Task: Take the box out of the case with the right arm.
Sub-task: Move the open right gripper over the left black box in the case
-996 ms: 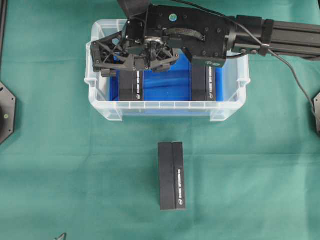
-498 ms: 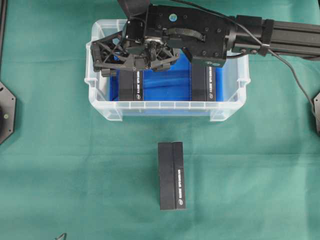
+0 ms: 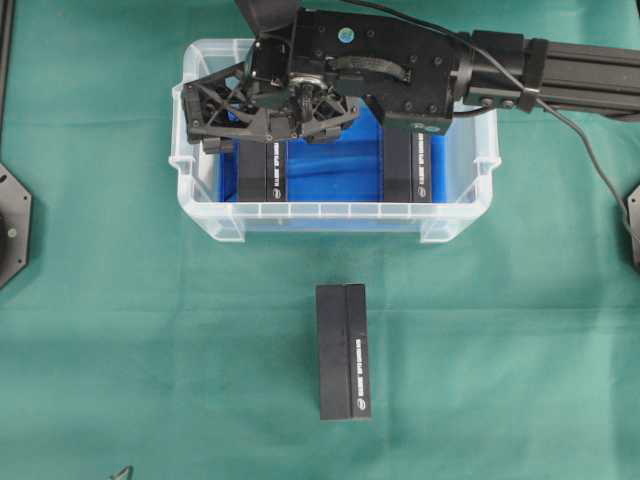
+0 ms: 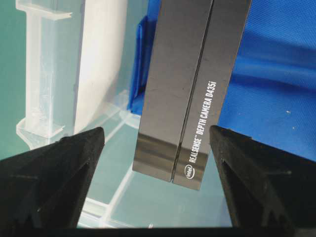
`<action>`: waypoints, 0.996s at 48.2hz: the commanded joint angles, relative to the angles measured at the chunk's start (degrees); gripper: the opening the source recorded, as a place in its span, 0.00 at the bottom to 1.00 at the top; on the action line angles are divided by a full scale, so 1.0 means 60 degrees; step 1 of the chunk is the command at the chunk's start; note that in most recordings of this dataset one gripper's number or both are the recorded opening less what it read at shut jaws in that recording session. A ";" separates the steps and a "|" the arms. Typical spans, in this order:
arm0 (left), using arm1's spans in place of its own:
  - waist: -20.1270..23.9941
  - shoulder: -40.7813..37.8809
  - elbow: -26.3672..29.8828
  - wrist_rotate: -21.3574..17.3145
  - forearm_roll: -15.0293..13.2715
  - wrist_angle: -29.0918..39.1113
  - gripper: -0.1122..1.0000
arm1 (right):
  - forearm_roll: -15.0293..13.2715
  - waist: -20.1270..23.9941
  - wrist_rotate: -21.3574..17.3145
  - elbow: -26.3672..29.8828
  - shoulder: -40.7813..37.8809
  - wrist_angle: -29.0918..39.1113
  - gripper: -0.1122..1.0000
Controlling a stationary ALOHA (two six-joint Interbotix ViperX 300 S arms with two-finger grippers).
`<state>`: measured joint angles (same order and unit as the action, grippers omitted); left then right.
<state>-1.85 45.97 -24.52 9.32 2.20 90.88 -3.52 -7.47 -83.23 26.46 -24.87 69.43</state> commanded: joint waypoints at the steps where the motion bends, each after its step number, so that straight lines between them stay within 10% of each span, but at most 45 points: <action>1: 0.0029 -0.0029 0.0264 0.0000 0.0015 -0.0029 0.10 | -0.0029 0.0000 0.0000 0.0234 0.0220 -0.0015 0.91; 48: 0.0015 -0.0029 0.0264 0.0000 0.0015 -0.0029 0.10 | -0.0337 -0.0073 0.0059 0.0220 -0.0044 -0.0029 0.91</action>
<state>-1.85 45.97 -24.52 9.32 2.11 90.79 -5.19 -7.56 -83.14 26.46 -26.19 69.43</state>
